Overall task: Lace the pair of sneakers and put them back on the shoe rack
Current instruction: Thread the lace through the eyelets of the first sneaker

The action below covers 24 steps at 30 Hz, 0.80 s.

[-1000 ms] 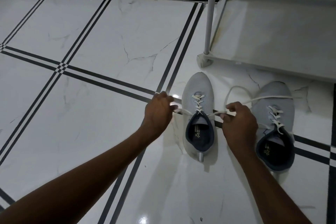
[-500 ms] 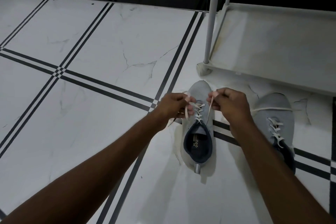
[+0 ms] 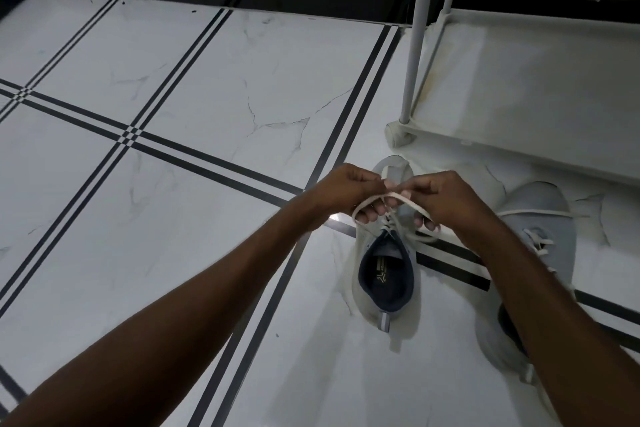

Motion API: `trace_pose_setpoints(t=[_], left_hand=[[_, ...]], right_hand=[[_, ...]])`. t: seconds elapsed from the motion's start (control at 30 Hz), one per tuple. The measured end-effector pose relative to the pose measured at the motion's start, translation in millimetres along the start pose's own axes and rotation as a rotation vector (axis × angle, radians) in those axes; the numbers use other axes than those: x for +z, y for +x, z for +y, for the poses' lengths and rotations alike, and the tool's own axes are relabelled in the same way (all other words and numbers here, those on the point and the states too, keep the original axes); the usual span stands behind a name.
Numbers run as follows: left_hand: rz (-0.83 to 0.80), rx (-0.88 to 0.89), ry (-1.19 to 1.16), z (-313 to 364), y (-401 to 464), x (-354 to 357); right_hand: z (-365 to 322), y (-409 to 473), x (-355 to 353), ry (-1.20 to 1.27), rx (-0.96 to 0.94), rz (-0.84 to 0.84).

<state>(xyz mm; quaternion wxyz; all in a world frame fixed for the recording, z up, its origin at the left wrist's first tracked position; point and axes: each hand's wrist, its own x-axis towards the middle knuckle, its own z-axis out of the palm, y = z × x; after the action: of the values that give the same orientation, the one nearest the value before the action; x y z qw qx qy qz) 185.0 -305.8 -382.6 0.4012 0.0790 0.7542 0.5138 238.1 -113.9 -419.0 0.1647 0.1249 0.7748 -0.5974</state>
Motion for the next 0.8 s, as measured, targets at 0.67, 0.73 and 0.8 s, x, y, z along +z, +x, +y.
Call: trace_pose_setpoints(t=[0.67,0.73,0.8], left_hand=[[0.511,0.226,0.117,-31,0,23],[0.479,0.139,-0.013,-36,0,22],[0.442,0.067,-0.145,-40,-1,23]], right_hand=[[-2,4,23,0.473,0.259,0.107],[1,3,20,0.594,0.256,0.181],[5,-1,11,0.79,0.278,0.28]])
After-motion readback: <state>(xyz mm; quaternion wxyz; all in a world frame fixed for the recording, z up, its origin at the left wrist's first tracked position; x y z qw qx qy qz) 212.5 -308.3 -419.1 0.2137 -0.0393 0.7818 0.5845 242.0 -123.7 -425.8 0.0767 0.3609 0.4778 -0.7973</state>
